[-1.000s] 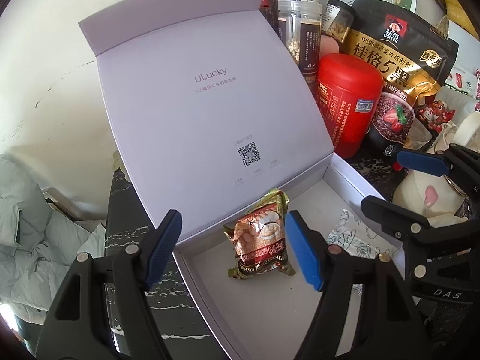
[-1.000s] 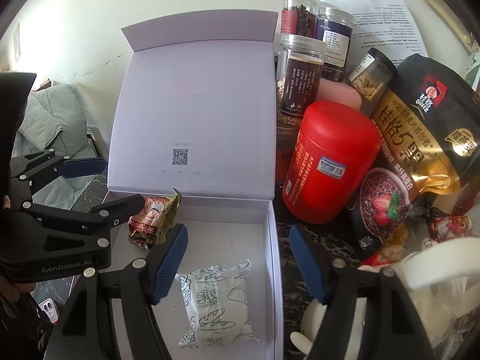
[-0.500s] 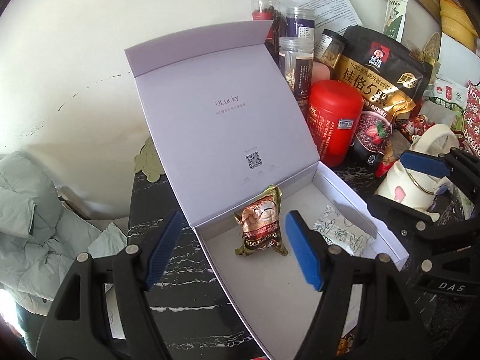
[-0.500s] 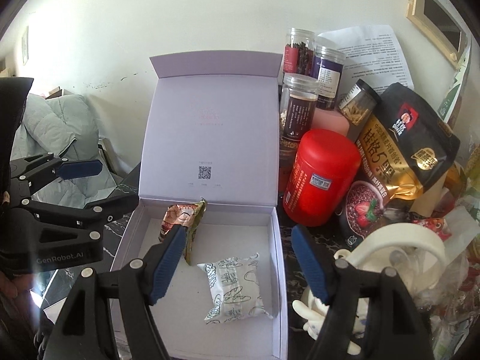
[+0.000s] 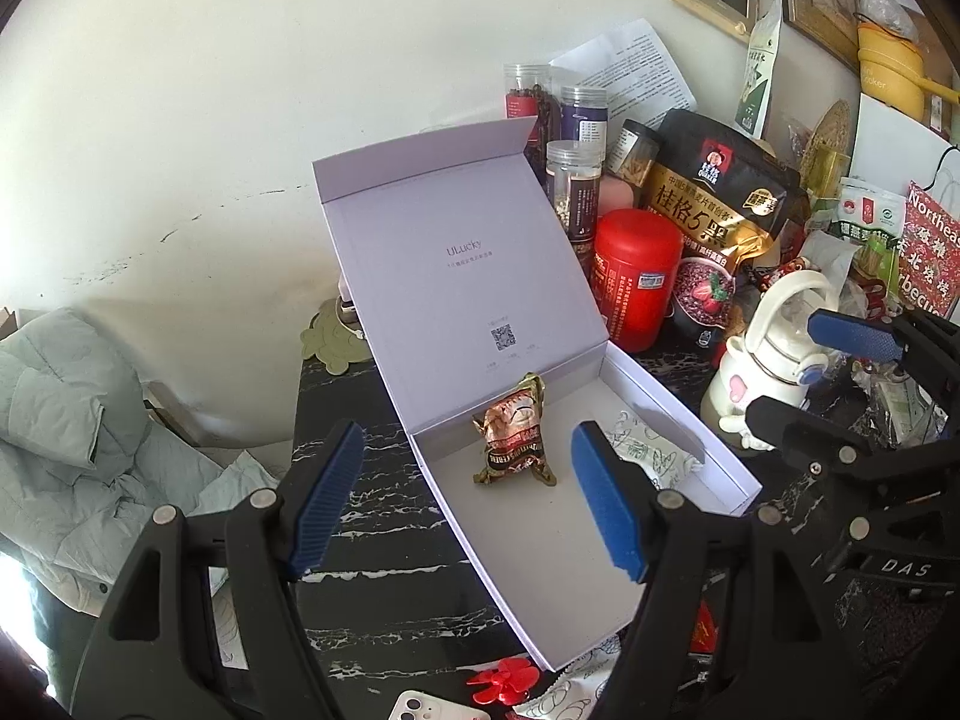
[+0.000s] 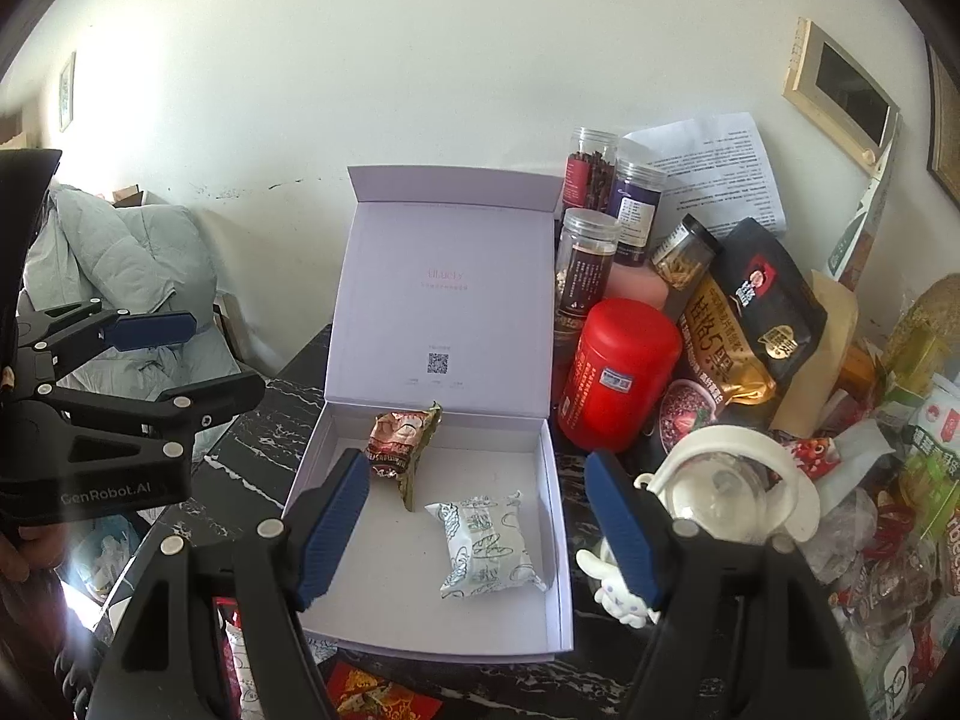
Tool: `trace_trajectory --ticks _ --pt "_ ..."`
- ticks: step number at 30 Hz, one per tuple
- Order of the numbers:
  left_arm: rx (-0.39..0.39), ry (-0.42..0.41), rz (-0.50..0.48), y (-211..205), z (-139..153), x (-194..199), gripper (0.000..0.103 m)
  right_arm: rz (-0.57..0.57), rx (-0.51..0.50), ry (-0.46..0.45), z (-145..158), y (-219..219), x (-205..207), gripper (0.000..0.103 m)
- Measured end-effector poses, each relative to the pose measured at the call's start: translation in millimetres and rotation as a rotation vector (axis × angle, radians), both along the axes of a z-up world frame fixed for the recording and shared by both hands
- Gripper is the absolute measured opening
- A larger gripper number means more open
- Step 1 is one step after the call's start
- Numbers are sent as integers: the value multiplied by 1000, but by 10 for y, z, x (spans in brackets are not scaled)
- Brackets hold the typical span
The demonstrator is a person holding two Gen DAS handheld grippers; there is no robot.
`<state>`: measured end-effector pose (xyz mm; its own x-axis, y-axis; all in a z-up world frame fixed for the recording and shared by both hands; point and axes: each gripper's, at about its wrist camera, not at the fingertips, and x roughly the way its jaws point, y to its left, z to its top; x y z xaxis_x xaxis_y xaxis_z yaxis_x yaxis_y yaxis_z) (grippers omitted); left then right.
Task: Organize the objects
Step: 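Raise both open tools out of the box and pull back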
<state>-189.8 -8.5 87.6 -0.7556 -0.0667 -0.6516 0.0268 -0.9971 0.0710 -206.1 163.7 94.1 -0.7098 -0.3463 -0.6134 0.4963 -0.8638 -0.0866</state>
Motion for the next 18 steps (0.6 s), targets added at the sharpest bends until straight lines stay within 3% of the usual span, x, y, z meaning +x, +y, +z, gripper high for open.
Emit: trace_trajectory --ticks 18 --pt "9 -13 -16 147 -47 596 73 -23 -26 -29 -100 189 624 76"
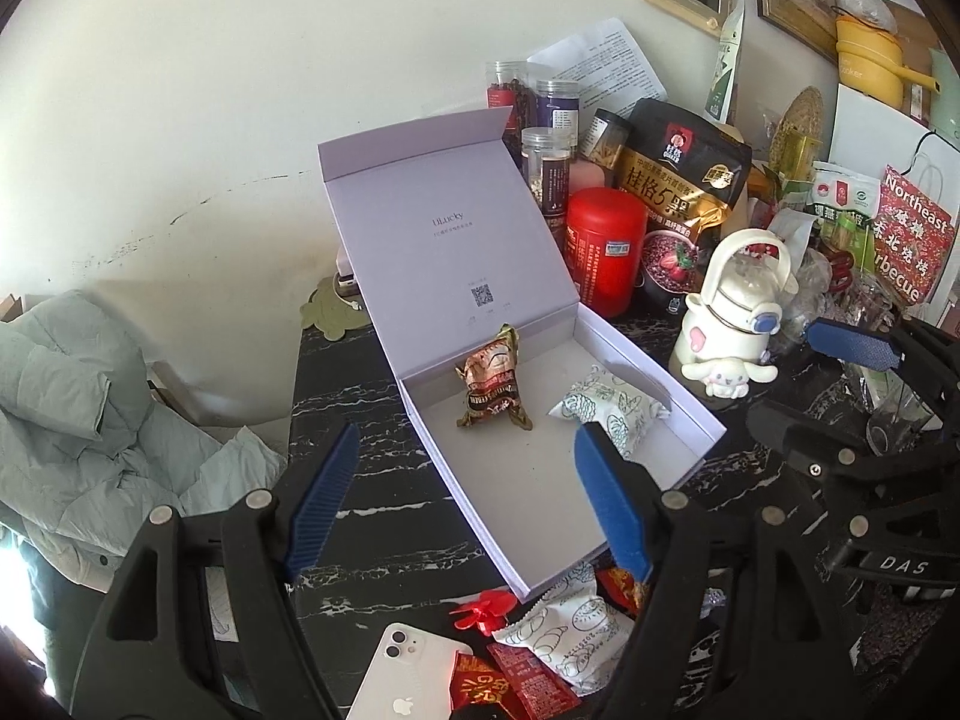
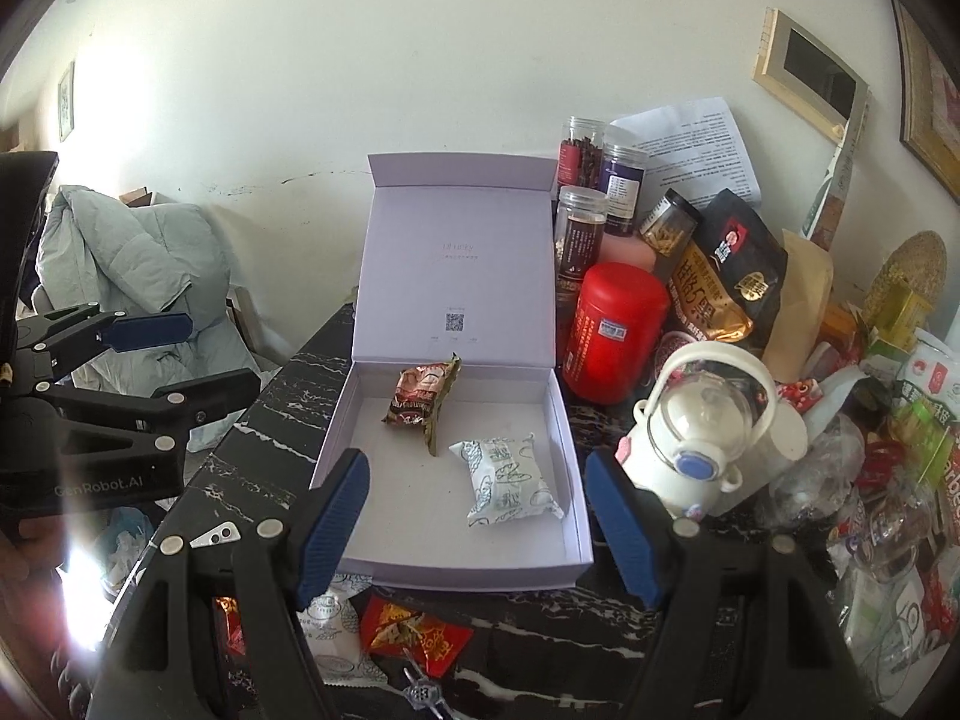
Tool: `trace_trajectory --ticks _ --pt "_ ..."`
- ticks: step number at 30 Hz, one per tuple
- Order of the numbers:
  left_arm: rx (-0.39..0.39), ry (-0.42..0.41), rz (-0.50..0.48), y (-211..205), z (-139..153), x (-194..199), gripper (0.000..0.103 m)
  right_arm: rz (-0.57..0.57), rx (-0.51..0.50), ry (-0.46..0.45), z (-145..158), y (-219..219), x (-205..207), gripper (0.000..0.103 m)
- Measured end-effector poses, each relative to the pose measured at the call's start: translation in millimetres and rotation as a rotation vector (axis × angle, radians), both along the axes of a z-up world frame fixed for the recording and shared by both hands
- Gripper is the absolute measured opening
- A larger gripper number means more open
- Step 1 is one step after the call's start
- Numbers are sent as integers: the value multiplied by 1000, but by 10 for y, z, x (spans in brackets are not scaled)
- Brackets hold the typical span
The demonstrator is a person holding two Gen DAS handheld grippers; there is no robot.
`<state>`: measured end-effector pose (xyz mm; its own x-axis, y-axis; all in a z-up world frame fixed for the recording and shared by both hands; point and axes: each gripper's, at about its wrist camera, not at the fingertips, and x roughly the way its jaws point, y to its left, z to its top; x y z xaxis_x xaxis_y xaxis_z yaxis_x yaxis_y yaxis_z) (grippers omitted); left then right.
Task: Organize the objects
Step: 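Raise both open tools out of the box and pull back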
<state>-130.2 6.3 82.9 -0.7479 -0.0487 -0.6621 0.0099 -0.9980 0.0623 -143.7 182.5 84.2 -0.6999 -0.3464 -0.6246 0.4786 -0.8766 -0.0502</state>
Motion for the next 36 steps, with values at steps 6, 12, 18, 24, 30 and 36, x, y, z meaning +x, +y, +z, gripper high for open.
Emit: trace_trajectory --ticks 6,12,18,24,30,36 --pt "5 -15 -21 74 -107 201 73 -7 -3 -19 -114 80 202 76" --pt "-8 -26 -36 151 -209 385 78 -13 -10 -40 -234 122 370 76" --pt "1 -21 -32 164 -334 592 88 -11 1 -44 -364 132 585 76" --pt "27 -47 -32 157 -485 714 88 -2 -10 -43 -457 146 748 76" --pt "32 -73 -16 156 -671 839 89 14 -35 -52 -622 157 859 79" --pt "70 -91 3 136 -899 1019 89 28 -35 -79 -862 168 925 79"
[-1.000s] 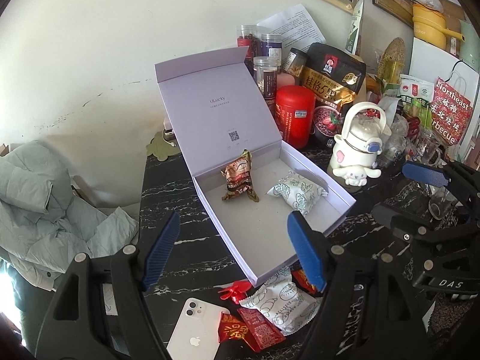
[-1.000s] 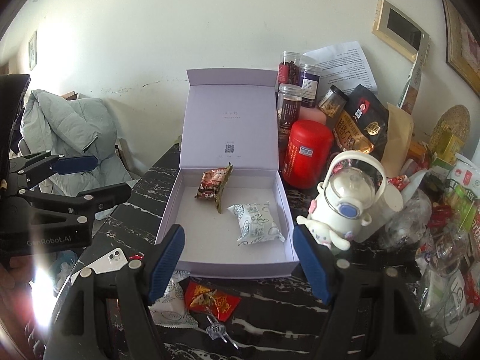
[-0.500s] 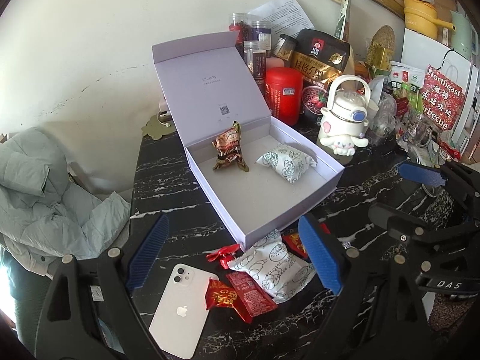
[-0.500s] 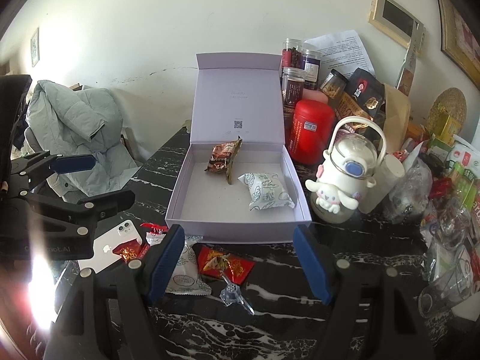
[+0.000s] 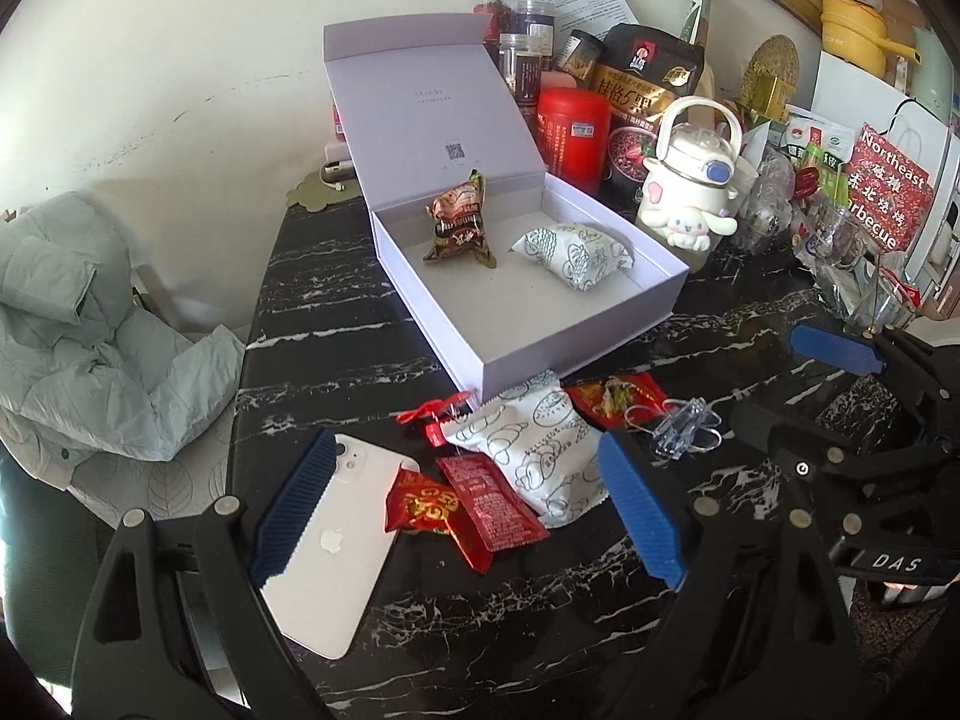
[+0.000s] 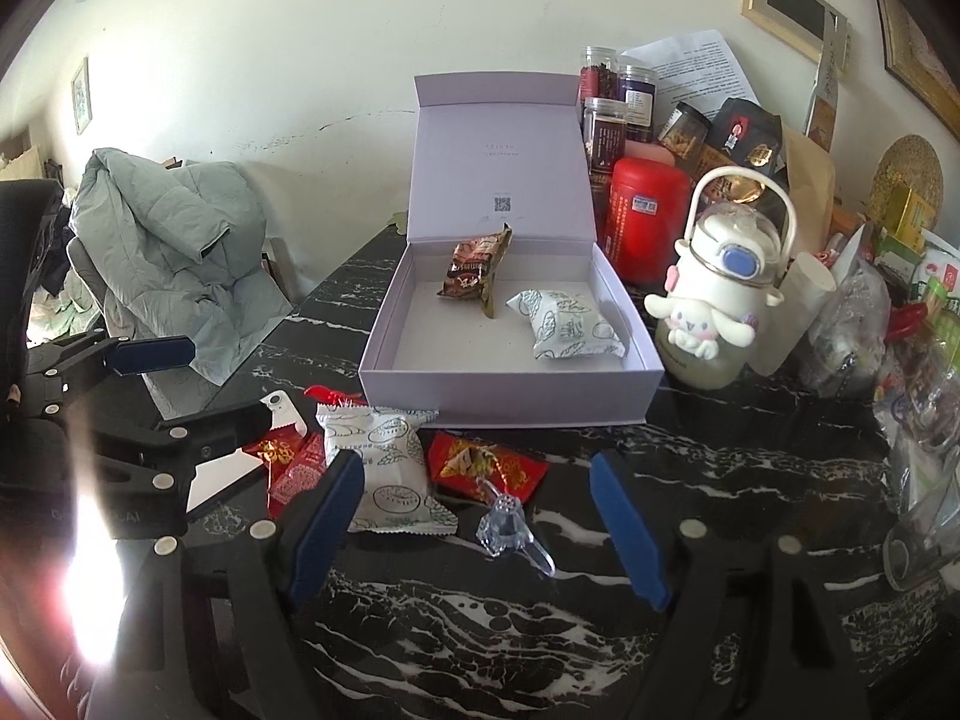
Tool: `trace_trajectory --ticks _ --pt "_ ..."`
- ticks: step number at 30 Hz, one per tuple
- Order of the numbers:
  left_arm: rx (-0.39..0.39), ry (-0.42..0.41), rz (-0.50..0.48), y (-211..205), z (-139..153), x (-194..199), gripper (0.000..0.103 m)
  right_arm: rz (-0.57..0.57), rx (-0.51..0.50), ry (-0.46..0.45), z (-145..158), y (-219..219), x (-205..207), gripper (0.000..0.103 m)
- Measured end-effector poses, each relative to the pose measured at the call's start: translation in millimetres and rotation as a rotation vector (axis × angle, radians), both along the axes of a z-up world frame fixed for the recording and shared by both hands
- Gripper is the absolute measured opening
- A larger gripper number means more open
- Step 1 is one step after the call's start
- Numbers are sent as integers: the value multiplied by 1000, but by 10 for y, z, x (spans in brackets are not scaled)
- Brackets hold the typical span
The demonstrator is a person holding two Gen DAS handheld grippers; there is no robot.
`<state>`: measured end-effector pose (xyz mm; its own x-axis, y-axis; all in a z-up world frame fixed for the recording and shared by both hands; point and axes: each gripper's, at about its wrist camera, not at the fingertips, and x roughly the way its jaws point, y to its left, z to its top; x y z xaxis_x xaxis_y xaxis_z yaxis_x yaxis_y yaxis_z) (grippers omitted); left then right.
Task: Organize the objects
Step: 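Raise both open tools out of the box and pull back, then move both tools toward the remaining red packets and white bag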
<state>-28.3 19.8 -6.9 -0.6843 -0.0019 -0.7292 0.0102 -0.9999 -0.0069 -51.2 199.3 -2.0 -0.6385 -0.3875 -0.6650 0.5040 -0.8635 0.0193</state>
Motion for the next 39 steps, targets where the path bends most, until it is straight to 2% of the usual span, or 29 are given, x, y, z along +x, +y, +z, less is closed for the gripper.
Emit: trace_trajectory --ticks 10,16,22,28,31,39 --pt "34 -38 15 -23 -362 179 89 17 6 -26 -280 8 167 79" --pt "82 -97 19 -88 -591 213 89 16 -13 -36 -408 29 240 79" --pt "37 -116 35 -140 -730 155 89 8 -6 -21 -511 8 223 79" --pt "29 -133 44 -230 -825 64 89 -19 -13 -52 -630 -4 92 79" --pt "9 -157 15 -228 -889 12 89 -37 -15 -68 -690 22 30 79" --pt "-33 -151 -9 -227 -971 -120 89 -55 -12 -79 -776 61 -107 79"
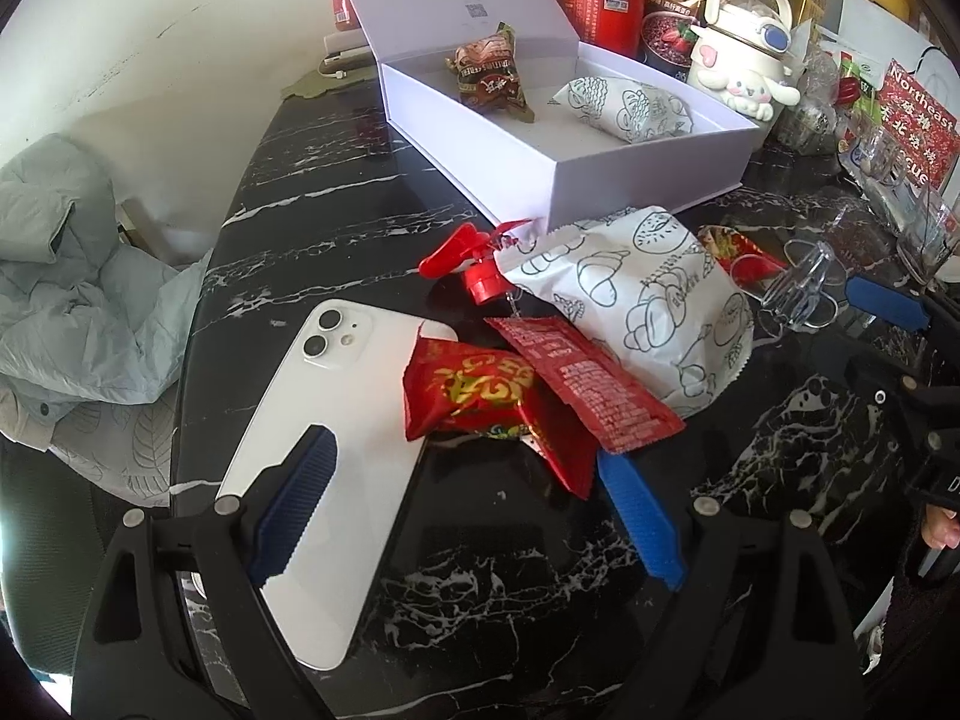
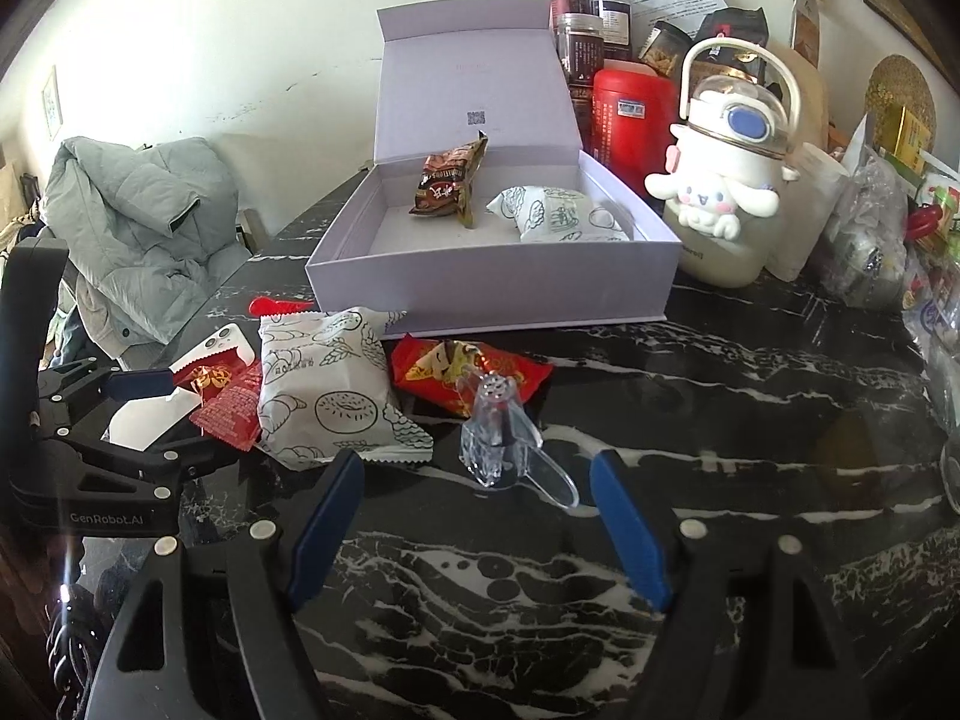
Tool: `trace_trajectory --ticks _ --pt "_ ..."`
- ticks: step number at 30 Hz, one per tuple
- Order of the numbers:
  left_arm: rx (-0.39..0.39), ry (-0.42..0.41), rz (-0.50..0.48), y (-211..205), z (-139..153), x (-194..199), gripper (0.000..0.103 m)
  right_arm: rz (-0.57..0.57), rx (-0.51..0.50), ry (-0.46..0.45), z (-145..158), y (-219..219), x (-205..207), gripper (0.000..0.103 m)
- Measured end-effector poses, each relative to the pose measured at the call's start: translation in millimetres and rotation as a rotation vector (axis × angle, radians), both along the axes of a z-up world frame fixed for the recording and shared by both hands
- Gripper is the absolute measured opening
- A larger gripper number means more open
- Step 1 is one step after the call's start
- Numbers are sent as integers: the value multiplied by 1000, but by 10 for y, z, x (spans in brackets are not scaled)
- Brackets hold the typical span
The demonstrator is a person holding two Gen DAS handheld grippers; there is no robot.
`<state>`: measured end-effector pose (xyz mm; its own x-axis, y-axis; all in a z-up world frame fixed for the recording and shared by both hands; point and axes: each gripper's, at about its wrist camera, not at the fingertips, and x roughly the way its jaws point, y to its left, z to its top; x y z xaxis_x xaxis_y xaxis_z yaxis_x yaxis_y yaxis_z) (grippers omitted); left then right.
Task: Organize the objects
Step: 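Move both tools toward the remaining red packets and white bag, then grasp the red-gold packet with left tool while right tool grasps the clear plastic cup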
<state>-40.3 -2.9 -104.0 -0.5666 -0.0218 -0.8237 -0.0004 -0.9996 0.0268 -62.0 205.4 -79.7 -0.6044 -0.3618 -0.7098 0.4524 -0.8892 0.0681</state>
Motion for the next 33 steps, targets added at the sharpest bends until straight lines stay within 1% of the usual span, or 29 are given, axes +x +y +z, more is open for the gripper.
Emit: trace_trajectory --ticks 4,7,13,16,17,18,20,21,22,23,24,29,33 --pt "-12 -7 -25 25 -42 -79 89 -2 -10 -18 -57 6 -92 79" --pt "-44 -2 -30 37 -64 -133 89 -6 -29 -32 -92 24 -157 79" --pt "-43 10 -43 31 -65 -162 89 7 -66 -50 -133 41 -216 78" --pt "-43 19 -48 29 -68 -146 89 18 -69 -60 -151 12 -229 70" --pt "-42 22 -47 29 -68 -141 88 23 -70 -66 -164 1 -236 65" --pt "-41 24 -47 29 -65 -136 87 28 -73 -76 -178 -9 -247 61" --pt "-31 42 -51 23 -49 -118 77 27 -81 -96 -206 -12 -267 45" --pt "-27 48 -49 19 -41 -114 74 27 -85 -102 -215 -10 -268 39" --pt "-23 52 -44 14 -33 -109 69 26 -90 -105 -221 -4 -264 29" --pt "-21 55 -43 13 -26 -107 64 22 -94 -104 -220 2 -257 28" --pt "-20 55 -44 14 -21 -101 63 20 -97 -101 -217 2 -237 28" --pt "-21 39 -59 34 -13 -18 60 32 -80 -97 -209 -11 -135 28" --pt "5 28 -60 13 33 83 60 47 -76 -89 -155 -15 -45 28"
